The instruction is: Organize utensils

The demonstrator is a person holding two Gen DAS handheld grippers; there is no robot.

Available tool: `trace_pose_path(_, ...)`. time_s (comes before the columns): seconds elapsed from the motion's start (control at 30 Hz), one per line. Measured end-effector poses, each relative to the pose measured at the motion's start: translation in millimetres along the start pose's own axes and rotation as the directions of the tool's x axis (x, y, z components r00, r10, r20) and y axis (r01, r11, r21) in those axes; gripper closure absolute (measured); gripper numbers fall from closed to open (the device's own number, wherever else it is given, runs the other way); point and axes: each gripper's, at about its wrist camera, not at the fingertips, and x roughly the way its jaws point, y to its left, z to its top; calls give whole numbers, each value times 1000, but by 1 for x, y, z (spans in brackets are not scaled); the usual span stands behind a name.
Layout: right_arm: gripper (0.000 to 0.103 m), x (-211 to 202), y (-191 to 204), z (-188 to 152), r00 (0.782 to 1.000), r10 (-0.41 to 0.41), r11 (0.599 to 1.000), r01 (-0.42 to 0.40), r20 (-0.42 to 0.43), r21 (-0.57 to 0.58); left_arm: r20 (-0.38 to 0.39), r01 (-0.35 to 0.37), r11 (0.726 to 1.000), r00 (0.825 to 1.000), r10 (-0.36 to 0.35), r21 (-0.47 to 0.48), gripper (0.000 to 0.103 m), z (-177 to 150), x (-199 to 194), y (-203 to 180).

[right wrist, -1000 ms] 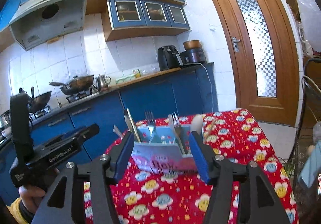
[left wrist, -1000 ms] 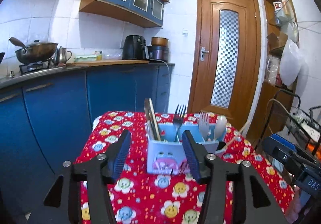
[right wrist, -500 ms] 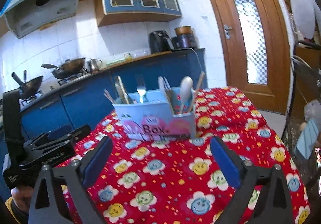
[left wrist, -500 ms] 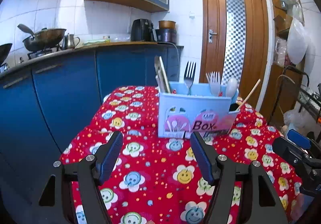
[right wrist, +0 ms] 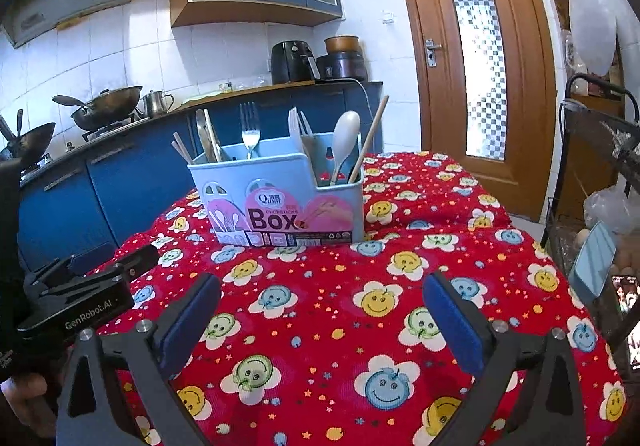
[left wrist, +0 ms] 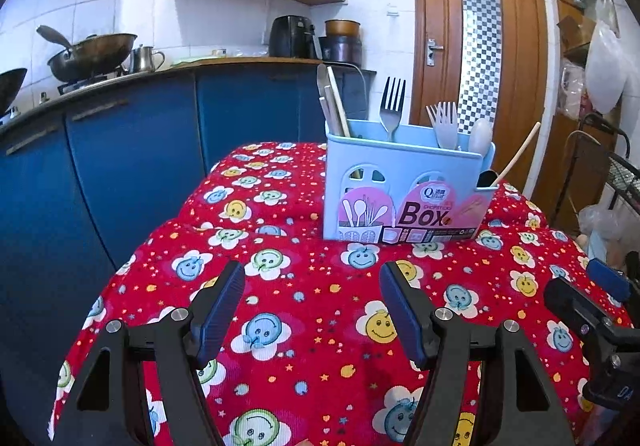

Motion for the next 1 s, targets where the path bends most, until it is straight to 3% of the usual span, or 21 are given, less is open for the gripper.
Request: trace_pose_path(1.0,0,3,-2,-2,1000,3,1000,-2,-18,16,4,-17,1000,1000,17,8,32,0,-1,-2)
